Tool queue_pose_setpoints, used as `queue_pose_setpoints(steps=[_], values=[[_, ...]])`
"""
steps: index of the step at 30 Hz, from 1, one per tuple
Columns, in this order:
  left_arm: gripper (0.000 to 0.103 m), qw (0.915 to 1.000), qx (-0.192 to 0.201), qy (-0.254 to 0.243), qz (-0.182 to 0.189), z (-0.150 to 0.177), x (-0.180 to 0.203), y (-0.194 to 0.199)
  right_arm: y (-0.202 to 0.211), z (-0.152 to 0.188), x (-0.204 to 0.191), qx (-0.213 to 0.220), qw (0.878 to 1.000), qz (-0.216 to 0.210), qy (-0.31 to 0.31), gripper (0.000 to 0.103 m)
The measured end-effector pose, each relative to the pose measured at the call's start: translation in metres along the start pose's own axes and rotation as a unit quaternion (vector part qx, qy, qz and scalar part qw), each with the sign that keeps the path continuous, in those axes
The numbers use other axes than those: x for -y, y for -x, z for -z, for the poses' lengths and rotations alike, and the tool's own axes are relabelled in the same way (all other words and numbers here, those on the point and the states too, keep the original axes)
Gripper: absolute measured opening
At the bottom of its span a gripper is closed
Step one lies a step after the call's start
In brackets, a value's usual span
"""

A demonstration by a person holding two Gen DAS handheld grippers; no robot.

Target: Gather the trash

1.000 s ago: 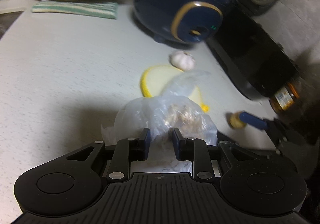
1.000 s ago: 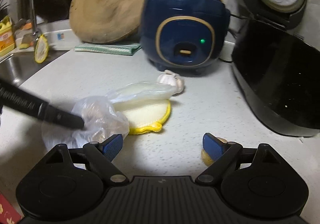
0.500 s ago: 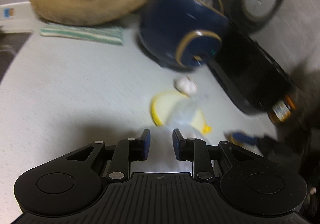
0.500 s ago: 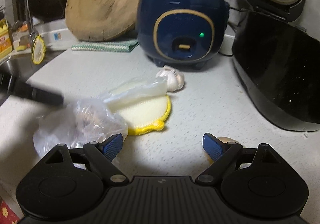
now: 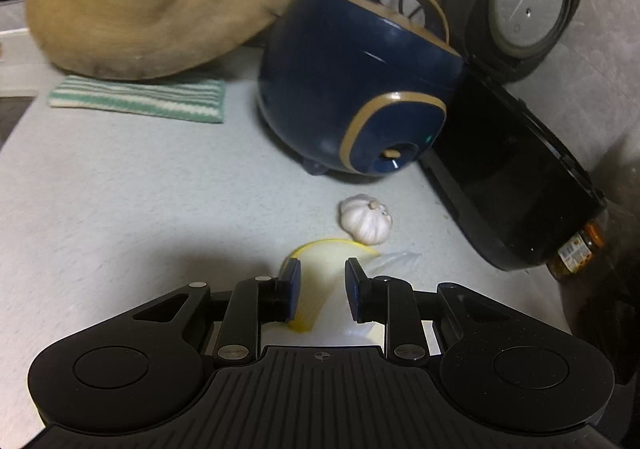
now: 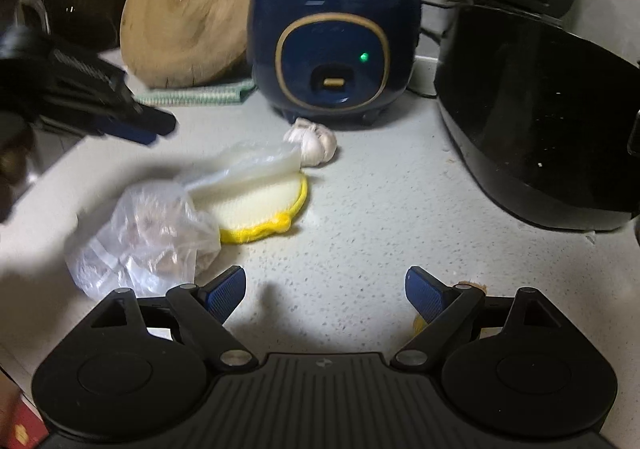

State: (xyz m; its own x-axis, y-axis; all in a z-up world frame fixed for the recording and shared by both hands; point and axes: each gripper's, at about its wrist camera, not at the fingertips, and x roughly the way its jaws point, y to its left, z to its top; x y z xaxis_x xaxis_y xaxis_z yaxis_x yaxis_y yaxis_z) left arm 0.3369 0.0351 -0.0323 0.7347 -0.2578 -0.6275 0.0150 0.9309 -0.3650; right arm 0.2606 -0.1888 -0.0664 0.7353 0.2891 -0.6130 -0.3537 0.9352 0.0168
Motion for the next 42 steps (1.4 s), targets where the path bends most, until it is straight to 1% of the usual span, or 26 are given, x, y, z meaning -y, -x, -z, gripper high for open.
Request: queue_pose_setpoints(steps=[4,8,9,10,11,12,13,15,17,18,21,23,27,29,35,39,40,42], values=[[0.027,0.9998,-0.016,0.005,-0.014,-0.011,-0.002,-0.026,-0.004,-0.012,0.004,0.007,1.000,0.002,-0.021,0.088],[0.027,0.9986,-0.031,0.027,-0.033,-0.013,-0.013,-0.045,-0.013,-0.023,0.004,0.014,0.999,-0.020,-0.042,0.087],[0.027,0.9983,-0.034,0.032,-0.034,-0.012,-0.016,-0.048,-0.017,-0.025,0.003,0.015,0.999,-0.025,-0.046,0.082],[0.027,0.9980,-0.039,0.040,-0.031,-0.011,-0.019,-0.049,-0.024,-0.027,0.002,0.011,0.998,-0.029,-0.049,0.066],[0.027,0.9974,-0.045,0.051,-0.024,-0.010,-0.023,-0.050,-0.031,-0.029,0.002,0.000,0.998,-0.033,-0.052,0.057],[0.027,0.9966,-0.050,0.064,-0.012,-0.009,-0.027,-0.051,-0.040,-0.031,0.001,-0.013,0.998,-0.038,-0.054,0.041],[0.027,0.9954,-0.056,0.078,-0.001,-0.008,-0.030,-0.052,-0.050,-0.032,0.001,-0.027,0.997,-0.040,-0.057,0.035],[0.029,0.9935,-0.065,0.092,0.007,-0.006,-0.035,-0.054,-0.061,-0.033,0.000,-0.028,0.997,-0.038,-0.056,0.030],[0.029,0.9932,-0.073,0.090,0.006,-0.003,-0.037,-0.056,-0.063,-0.034,-0.002,-0.026,0.998,-0.040,-0.049,0.028],[0.029,0.9931,-0.072,0.092,0.011,-0.002,-0.038,-0.056,-0.063,-0.034,-0.002,-0.026,0.997,-0.046,-0.048,0.027],[0.030,0.9907,-0.079,0.109,0.018,-0.001,-0.041,-0.052,-0.062,-0.032,0.000,-0.023,0.997,-0.052,-0.046,0.027],[0.032,0.9911,-0.079,0.105,0.023,-0.002,-0.037,-0.048,-0.062,-0.032,0.000,-0.022,0.997,-0.052,-0.045,0.027],[0.032,0.9932,-0.076,0.083,0.030,-0.001,-0.028,-0.035,-0.061,-0.032,-0.006,-0.020,0.998,-0.059,-0.032,0.015],[0.032,0.9941,-0.073,0.073,0.031,0.001,-0.024,-0.028,-0.061,-0.031,-0.010,-0.016,0.998,-0.058,-0.021,0.012],[0.030,0.9968,-0.064,0.048,0.007,0.005,-0.015,-0.010,-0.061,-0.031,-0.015,-0.019,0.997,-0.074,-0.008,0.012],[0.029,0.9985,-0.043,0.034,-0.001,0.005,-0.009,0.006,-0.062,-0.034,-0.023,-0.022,0.996,-0.088,0.011,0.011],[0.027,0.9988,-0.037,0.033,-0.003,0.005,-0.009,0.011,-0.063,-0.036,-0.027,-0.022,0.995,-0.093,0.019,0.011],[0.026,0.9991,-0.029,0.028,-0.012,0.004,-0.009,0.018,-0.064,-0.039,-0.036,-0.023,0.994,-0.104,0.036,0.011]])
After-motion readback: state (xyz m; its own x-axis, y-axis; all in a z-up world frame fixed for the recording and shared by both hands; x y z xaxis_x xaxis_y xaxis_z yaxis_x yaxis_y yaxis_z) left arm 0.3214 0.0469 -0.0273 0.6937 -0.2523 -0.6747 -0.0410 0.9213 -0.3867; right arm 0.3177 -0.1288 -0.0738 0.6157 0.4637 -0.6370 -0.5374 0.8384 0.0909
